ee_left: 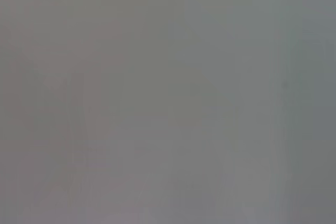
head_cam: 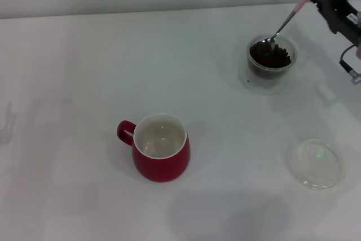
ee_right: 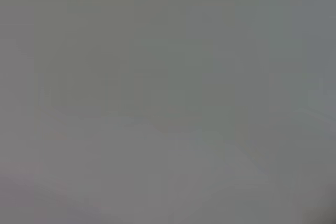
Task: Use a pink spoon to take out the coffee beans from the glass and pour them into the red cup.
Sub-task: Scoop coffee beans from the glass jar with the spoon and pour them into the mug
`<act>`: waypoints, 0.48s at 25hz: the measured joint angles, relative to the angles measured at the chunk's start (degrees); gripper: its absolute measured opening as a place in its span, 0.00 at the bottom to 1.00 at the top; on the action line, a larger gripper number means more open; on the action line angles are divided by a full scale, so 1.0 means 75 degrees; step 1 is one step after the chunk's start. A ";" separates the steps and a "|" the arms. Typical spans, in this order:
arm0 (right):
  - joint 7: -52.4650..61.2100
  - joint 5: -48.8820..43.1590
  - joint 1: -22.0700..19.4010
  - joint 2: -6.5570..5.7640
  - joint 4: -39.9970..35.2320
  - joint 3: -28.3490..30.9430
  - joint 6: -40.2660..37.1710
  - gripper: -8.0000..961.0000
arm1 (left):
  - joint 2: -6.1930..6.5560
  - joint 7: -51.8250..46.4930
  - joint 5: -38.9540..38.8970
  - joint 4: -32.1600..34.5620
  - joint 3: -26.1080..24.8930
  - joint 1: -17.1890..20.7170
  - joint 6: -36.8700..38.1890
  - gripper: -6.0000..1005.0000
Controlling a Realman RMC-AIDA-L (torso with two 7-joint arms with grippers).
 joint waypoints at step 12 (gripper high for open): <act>0.1139 -0.0008 0.0023 0.0027 -0.0203 -0.1550 -0.0424 0.18 | -0.0010 -0.0033 -0.0186 -0.0058 0.0000 0.0011 -0.0013 0.73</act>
